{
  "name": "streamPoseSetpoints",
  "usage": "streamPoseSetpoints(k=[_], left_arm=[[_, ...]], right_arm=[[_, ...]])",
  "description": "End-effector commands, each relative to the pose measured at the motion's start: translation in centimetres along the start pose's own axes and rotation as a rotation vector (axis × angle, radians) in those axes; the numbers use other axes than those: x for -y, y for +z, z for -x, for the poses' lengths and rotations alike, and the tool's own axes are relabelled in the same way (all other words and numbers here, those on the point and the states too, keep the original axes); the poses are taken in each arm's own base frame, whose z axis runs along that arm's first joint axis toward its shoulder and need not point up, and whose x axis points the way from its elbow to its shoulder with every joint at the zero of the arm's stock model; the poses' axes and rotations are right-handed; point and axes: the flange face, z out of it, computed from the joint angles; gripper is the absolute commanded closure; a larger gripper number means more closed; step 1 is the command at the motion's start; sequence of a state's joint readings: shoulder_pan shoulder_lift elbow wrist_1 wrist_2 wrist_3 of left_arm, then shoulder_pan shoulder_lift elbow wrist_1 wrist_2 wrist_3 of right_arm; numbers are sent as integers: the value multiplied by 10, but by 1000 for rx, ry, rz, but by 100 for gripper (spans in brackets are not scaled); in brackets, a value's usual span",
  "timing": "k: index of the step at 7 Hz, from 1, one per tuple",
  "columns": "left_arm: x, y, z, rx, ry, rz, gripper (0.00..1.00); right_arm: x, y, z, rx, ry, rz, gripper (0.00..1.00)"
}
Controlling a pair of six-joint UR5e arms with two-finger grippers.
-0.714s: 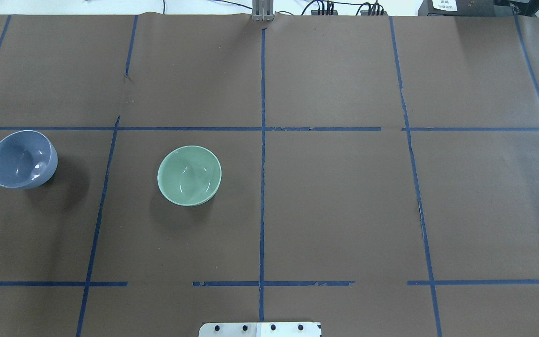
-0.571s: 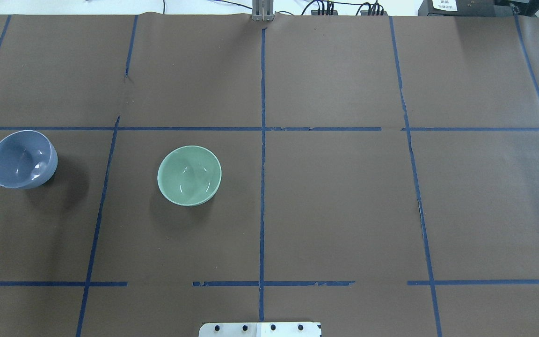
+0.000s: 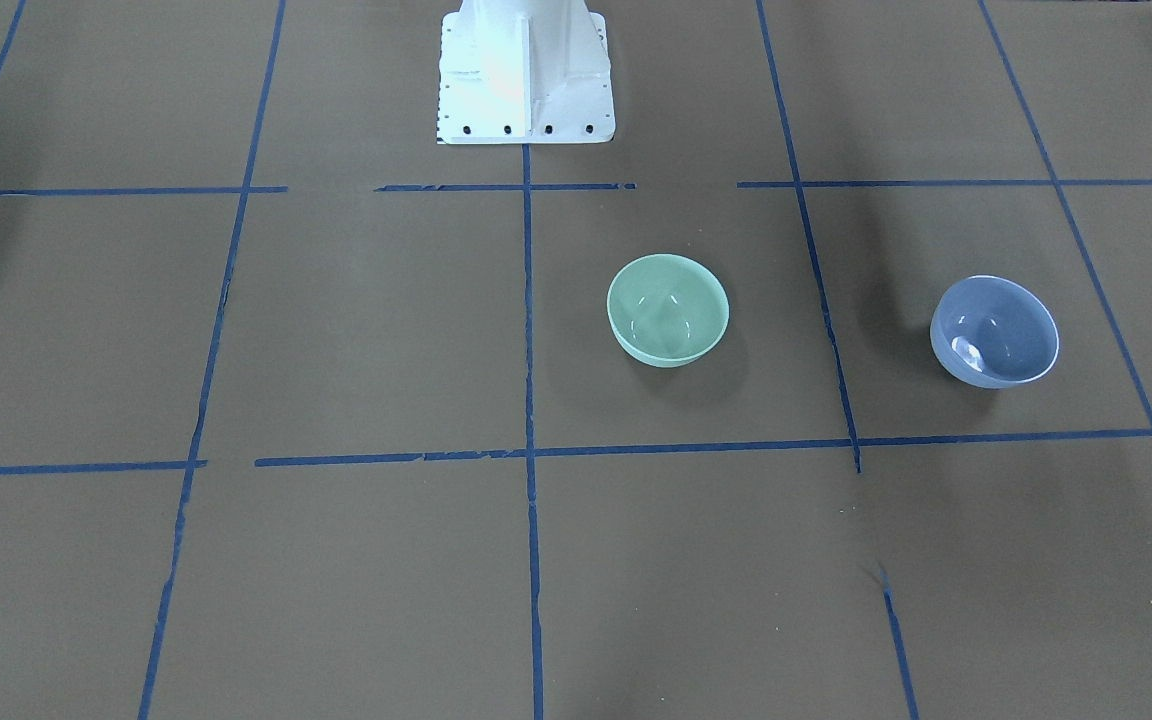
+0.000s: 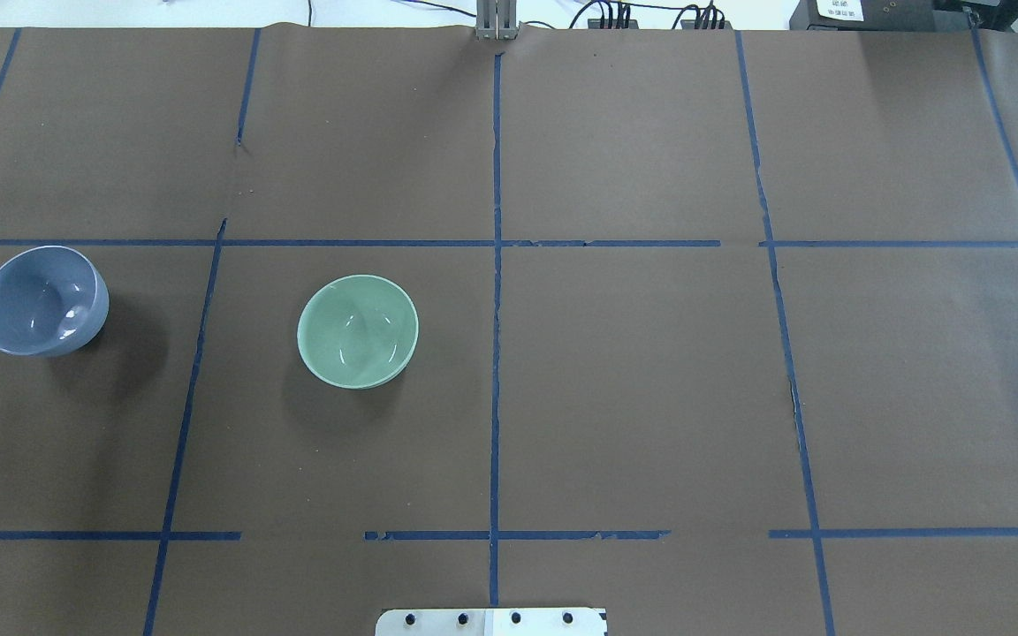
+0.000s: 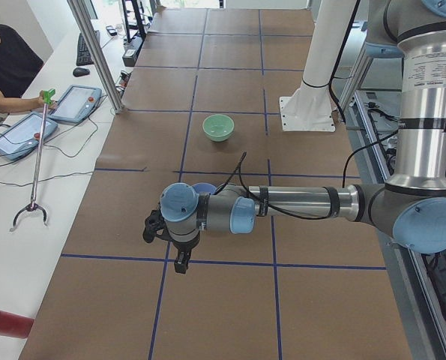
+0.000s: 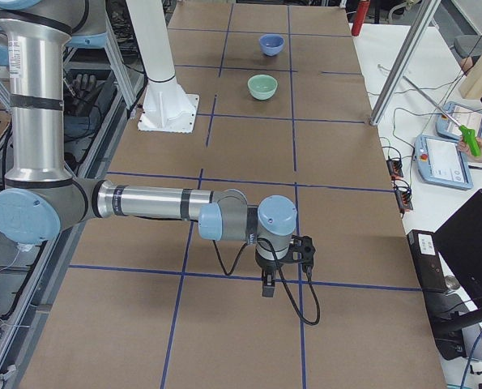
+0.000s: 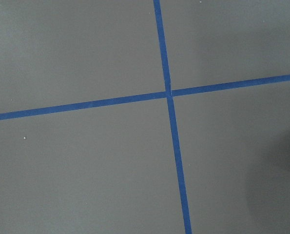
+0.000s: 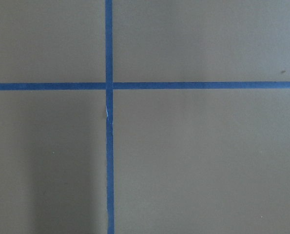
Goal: Stack blue bowl on green bowl
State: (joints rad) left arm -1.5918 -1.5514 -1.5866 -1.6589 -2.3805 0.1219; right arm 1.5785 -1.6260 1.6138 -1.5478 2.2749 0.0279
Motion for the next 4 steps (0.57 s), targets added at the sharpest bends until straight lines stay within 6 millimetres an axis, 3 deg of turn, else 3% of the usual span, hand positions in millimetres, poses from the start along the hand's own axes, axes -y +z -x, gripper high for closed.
streamPoseSetpoints(k=[1, 3, 4], left_arm=[[6, -3, -9, 3, 23, -19, 0], [20, 16, -74, -11, -44, -19, 0], [11, 28, -97, -37, -96, -66, 0]], right_arm=[[0, 0, 0, 0, 0, 0, 0], [0, 0, 0, 0, 0, 0, 0], [0, 0, 0, 0, 1, 0, 0]])
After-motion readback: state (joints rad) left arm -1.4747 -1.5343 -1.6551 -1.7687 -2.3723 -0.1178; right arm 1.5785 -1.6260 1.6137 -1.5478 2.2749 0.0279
